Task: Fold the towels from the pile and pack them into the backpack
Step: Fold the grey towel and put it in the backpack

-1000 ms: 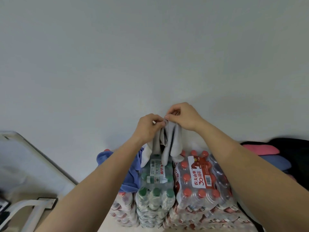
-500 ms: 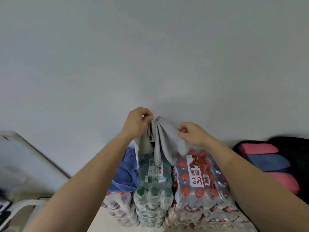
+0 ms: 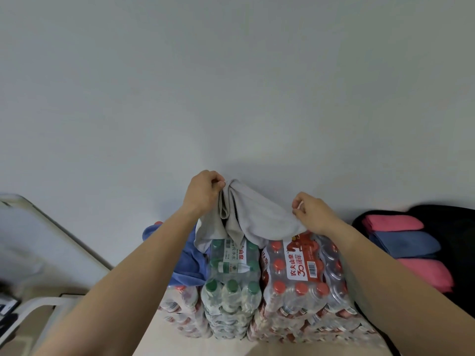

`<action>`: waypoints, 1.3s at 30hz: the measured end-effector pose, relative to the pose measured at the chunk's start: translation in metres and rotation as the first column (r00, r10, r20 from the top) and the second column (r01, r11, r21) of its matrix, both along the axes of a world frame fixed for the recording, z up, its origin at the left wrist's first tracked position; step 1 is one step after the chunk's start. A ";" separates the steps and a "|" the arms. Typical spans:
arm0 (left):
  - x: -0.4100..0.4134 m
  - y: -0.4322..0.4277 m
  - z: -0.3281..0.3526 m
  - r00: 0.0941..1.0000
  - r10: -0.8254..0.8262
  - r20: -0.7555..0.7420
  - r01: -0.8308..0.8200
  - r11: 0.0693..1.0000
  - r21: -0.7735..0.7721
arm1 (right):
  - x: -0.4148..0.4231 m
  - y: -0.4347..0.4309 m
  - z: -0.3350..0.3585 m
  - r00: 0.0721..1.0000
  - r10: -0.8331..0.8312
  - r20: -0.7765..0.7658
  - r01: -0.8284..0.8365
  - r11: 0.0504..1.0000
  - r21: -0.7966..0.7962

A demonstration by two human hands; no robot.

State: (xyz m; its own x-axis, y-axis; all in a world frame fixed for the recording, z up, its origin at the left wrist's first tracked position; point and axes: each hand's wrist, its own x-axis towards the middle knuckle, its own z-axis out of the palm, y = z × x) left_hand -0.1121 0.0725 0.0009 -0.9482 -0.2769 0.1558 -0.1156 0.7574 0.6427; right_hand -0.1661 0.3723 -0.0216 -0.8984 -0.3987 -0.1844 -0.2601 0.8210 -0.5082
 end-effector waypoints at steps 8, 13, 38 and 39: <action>0.009 0.029 -0.042 0.987 0.017 0.161 -0.037 0.991 0.125 | 0.021 -0.006 -0.013 0.987 0.047 0.156 -0.026 0.990 -0.137; 0.041 0.036 -0.086 0.959 -0.012 0.283 -0.067 0.961 0.267 | 0.037 -0.032 -0.037 0.971 0.145 0.192 -0.120 0.983 -0.136; 0.120 0.064 -0.156 0.947 -0.063 0.314 0.072 0.997 -0.017 | 0.064 -0.052 -0.071 0.931 0.295 0.216 -0.273 0.954 -0.127; 0.118 0.064 -0.150 0.955 -0.040 0.292 0.020 0.997 0.074 | 0.064 -0.054 -0.071 0.933 0.322 0.162 -0.306 0.945 -0.116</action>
State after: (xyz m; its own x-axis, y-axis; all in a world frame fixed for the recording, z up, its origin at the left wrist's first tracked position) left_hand 0.0061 0.1367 -0.1490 -0.9572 -0.2479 -0.1492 -0.2849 0.7181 0.6349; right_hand -0.1016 0.3178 -0.0922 -0.6808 -0.6768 -0.2801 -0.3969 0.6623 -0.6355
